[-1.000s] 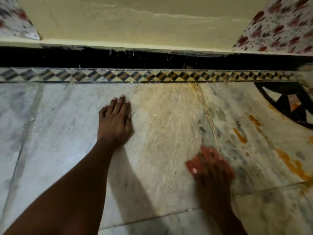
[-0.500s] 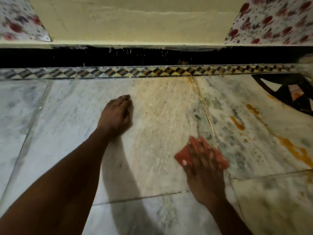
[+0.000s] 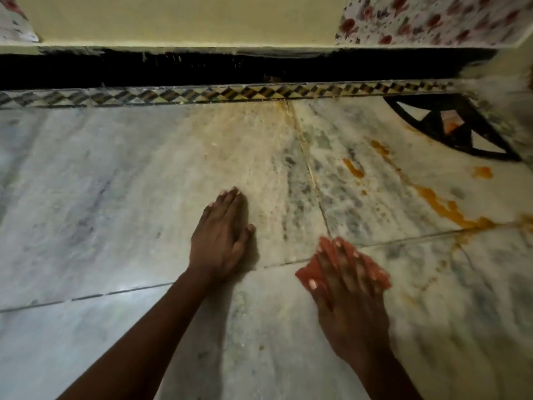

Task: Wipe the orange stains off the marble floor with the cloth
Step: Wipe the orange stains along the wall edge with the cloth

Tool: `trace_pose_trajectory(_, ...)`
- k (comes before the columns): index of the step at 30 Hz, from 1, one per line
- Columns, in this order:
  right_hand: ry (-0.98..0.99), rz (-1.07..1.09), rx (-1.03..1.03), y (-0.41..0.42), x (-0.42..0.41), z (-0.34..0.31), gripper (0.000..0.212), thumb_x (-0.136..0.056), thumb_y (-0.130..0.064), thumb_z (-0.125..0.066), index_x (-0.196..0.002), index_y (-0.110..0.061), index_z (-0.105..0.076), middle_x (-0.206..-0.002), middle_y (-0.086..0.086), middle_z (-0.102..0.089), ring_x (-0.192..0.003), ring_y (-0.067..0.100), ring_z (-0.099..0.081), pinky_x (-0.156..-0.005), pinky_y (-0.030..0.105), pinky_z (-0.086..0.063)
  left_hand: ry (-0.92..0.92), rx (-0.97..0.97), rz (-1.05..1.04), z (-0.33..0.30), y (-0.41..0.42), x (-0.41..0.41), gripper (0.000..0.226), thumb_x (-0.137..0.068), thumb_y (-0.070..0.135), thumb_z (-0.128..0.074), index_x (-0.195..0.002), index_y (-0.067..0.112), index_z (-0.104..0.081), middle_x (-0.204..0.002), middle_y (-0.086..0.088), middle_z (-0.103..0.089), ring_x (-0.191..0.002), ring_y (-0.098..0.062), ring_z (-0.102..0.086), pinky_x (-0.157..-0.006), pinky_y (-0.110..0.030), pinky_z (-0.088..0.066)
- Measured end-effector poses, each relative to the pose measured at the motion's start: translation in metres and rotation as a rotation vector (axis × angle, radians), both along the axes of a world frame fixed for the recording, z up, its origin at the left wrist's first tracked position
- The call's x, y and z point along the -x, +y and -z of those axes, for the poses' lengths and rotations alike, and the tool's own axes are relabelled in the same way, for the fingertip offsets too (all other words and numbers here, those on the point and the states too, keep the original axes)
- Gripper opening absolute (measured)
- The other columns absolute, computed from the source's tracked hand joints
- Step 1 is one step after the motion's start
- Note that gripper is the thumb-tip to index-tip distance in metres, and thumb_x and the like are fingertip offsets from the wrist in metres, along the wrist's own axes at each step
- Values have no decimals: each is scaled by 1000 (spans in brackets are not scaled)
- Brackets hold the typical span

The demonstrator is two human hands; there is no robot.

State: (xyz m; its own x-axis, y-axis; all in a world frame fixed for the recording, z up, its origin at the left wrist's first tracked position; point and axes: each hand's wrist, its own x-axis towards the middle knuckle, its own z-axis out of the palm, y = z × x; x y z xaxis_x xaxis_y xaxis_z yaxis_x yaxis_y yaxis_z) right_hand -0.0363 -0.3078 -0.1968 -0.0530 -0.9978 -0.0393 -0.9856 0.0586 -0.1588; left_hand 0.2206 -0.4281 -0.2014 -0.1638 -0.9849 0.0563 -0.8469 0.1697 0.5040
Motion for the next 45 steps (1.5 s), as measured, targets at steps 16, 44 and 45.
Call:
trace_pose_trajectory(16,-33,259,-39,29,51,-2,67,-104,-63,-17,-168,-44,-9,-179,-10,-1,-165,25,-6,-132,53,-9,-170,34,29,9,120,76,71,-105,56,-27,-168,23,-21,-177,-1,-10,-164,-20,-7,-132,-47,-14)
trace_pose_trajectory(44,-11,199,181,190,77,5,56,-109,-47,-40,-164,-34,-38,-176,-8,-22,-163,22,-20,-129,53,-23,-98,99,125,2,213,153,68,-100,39,-31,-162,14,-38,-173,-6,-26,-160,-21,-23,-130,-50,-18)
trace_pose_trajectory(45,2,305,191,180,87,9,57,-108,-48,-39,-163,-34,-39,-175,-6,-24,-162,24,-23,-128,54,-23,-112,116,135,5,213,153,67,-101,38,-30,-163,14,-36,-173,-6,-25,-160,-21,-23,-130,-50,-19)
